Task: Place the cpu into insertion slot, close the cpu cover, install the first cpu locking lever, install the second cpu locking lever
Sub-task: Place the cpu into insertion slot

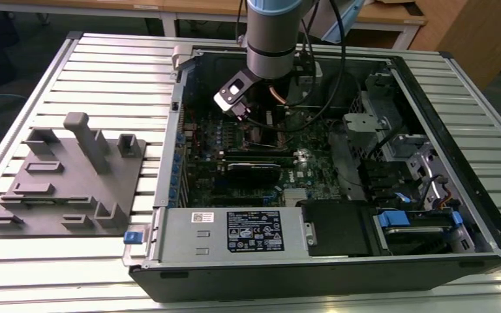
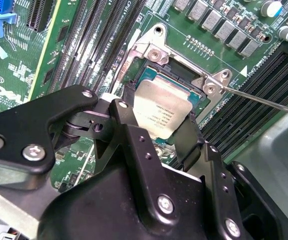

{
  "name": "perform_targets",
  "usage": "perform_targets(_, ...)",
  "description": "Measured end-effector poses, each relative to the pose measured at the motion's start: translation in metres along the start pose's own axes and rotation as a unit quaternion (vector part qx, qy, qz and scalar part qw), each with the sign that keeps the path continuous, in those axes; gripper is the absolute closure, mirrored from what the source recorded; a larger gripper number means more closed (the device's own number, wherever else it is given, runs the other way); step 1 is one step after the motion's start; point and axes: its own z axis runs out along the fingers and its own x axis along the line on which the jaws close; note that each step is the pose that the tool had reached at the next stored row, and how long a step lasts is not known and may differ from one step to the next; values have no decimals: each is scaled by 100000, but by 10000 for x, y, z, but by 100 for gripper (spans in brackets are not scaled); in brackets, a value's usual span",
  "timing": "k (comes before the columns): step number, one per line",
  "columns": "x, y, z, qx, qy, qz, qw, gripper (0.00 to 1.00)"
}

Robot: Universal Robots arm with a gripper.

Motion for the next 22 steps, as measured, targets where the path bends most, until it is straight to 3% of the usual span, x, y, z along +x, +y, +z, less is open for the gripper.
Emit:
perform_targets(8,0,0,1,-5,33,0,100000,45)
perform_targets(22,0,-1,-6,-17,709,270,99997,45)
